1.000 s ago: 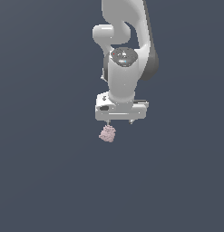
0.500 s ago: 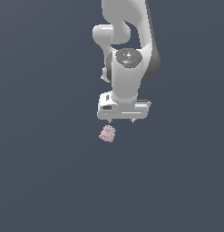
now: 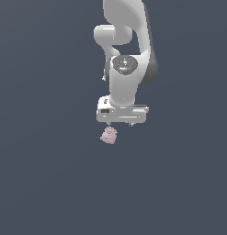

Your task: Pick up the object and move it to a goal position.

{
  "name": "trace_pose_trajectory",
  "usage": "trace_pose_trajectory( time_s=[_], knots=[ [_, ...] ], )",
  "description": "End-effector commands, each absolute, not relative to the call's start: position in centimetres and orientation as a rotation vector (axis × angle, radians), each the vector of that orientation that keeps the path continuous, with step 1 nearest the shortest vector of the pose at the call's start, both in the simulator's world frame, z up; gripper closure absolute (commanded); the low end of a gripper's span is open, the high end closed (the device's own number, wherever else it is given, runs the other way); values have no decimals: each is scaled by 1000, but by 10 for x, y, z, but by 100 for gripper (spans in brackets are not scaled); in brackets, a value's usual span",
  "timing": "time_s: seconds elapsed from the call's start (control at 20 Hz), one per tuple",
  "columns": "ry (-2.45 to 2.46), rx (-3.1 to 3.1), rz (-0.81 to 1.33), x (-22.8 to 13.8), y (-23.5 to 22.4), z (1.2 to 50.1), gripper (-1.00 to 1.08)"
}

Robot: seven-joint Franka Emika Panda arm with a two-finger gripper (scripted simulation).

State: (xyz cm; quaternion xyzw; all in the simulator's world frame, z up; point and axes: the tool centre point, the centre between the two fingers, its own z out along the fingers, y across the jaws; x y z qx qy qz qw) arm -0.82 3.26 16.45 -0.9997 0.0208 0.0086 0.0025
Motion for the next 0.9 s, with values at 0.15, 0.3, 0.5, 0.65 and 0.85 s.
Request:
trace_pose_trajectory(
  time_s=[0.15,0.3,0.5,0.65,0.85],
  knots=[
    [249,-3125,19,-14,13,136,-92],
    [371,-3114,13,-19,0,117,-92],
    [489,-3101,5,-25,-13,100,-92],
    [542,-3093,2,-28,-19,93,-92],
    [569,-3090,0,-30,-22,89,-92]
  ],
)
